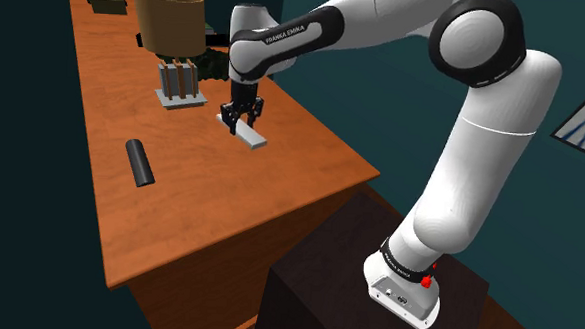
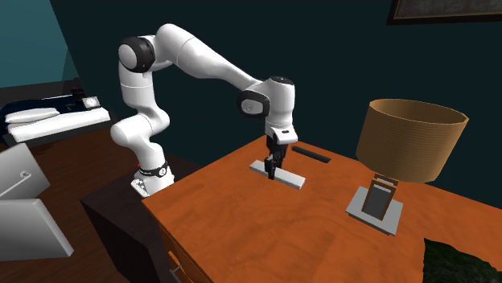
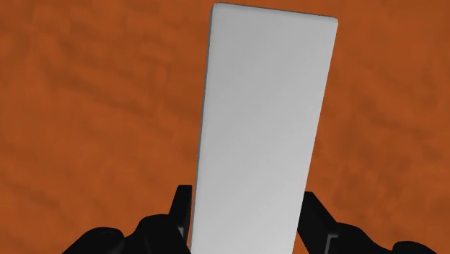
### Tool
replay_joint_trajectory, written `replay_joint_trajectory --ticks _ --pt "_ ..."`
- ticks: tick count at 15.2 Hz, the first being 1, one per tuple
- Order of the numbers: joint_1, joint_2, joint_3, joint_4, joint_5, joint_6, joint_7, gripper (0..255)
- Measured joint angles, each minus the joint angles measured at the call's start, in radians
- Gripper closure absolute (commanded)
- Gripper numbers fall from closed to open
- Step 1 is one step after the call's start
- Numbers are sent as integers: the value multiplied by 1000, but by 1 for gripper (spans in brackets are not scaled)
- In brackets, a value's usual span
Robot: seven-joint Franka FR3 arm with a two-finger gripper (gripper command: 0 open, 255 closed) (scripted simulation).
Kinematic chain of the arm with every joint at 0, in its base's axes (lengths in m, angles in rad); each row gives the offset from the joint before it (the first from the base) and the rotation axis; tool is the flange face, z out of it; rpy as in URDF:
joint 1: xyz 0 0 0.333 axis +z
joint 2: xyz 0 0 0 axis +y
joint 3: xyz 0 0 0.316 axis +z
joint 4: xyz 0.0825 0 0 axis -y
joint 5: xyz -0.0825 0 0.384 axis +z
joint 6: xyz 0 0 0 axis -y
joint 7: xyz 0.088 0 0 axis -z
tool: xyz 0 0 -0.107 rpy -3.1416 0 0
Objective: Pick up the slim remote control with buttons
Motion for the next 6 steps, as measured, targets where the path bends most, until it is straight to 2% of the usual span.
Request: replay_joint_trajectory --ticks 6 --pt "-1 -29 1 42 4 -71 -2 255"
